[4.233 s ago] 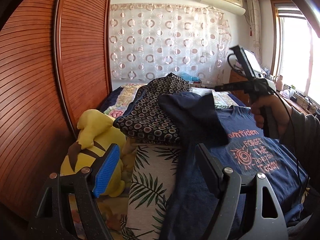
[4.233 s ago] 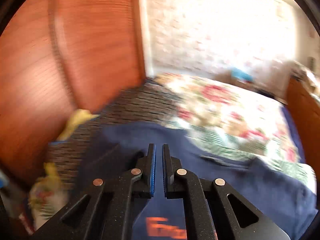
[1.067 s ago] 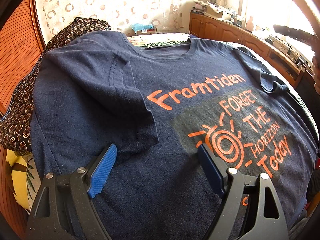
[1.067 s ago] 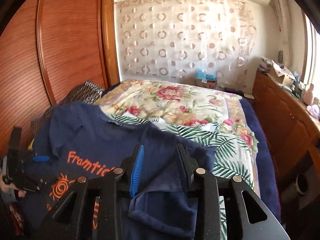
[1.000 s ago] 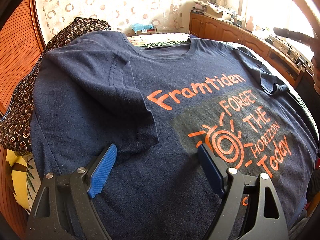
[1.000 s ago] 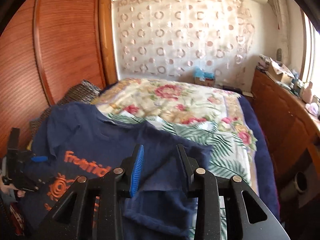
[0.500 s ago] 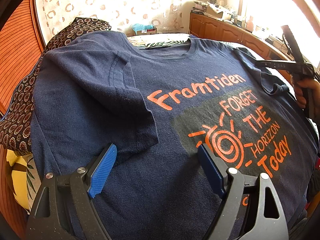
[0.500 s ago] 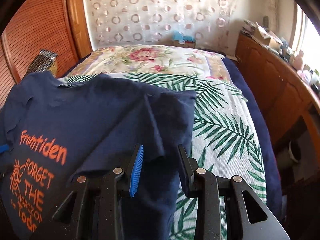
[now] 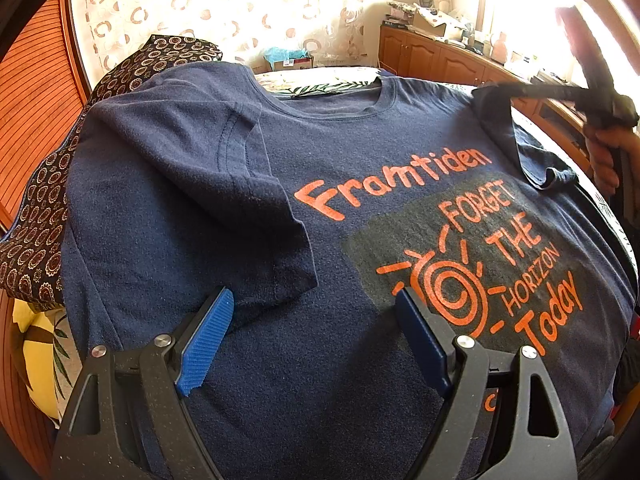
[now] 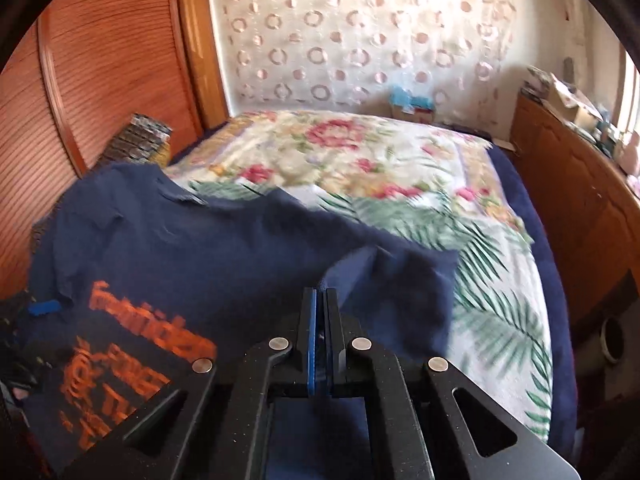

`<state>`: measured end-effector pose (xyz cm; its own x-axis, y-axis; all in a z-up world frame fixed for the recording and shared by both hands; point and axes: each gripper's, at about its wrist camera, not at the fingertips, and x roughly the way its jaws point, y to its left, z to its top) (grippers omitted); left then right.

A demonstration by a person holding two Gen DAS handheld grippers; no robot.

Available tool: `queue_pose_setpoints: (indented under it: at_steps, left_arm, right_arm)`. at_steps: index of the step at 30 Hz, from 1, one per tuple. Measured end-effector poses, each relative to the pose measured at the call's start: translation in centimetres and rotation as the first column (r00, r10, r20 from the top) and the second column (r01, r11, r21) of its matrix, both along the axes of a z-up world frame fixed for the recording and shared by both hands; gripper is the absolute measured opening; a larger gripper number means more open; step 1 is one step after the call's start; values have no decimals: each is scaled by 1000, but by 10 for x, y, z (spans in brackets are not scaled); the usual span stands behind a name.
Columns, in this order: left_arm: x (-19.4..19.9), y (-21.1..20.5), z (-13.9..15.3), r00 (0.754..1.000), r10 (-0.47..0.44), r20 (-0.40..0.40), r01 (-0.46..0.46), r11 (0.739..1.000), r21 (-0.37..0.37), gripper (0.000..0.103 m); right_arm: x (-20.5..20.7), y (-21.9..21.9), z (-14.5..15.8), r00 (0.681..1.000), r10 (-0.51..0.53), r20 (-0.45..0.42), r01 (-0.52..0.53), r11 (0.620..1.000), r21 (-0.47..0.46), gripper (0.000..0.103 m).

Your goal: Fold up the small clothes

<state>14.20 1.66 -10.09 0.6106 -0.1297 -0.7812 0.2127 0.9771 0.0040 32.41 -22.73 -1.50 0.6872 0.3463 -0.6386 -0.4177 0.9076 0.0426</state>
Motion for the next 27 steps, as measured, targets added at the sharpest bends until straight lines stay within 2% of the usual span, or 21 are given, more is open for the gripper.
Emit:
queue_pose_setpoints:
  at_steps: [3, 4, 5, 7, 9, 11, 15, 20, 27]
  left_arm:
    - [0, 0, 0, 1000, 0, 0, 0, 1000, 0, 83]
    - [0, 0, 0, 1000, 0, 0, 0, 1000, 0, 83]
    - [0, 0, 0, 1000, 0, 0, 0, 1000, 0, 83]
    - [0, 0, 0, 1000, 0, 0, 0, 1000, 1, 83]
    - [1, 0, 0, 1000, 1, 0, -1, 1000, 1, 84]
    - [1, 0, 0, 1000, 4, -1, -4, 1000, 2, 85]
    - [2, 0, -1, 1000, 5, -2, -5, 1000, 3, 85]
    - [3, 1, -1, 1000, 8, -2, -8, 1000, 9, 86]
    - [1, 0, -1, 1000, 9, -1, -9, 1000, 7, 87]
  right_arm:
    - [3, 23, 11, 1000, 11, 16, -11, 1000, -10, 3]
    - [4, 29, 14, 1000, 13, 24, -13, 1000, 3, 8]
    - [3, 34, 18, 999, 30, 33, -31, 999, 25, 25]
    - [-1, 39, 23, 998, 45, 53, -47, 998, 46, 47]
    - [-6, 36, 24, 996, 25, 83, -29, 999, 42, 49]
    - [-7, 31, 19, 997, 21, 76, -23, 999, 28, 51]
    - [-9, 16, 8, 996, -28, 81, 32, 999, -44, 54]
    - [4, -15, -18, 993, -109, 36, 112, 990, -90, 54]
    - [39, -35, -44, 982, -184, -36, 180, 979, -93, 54]
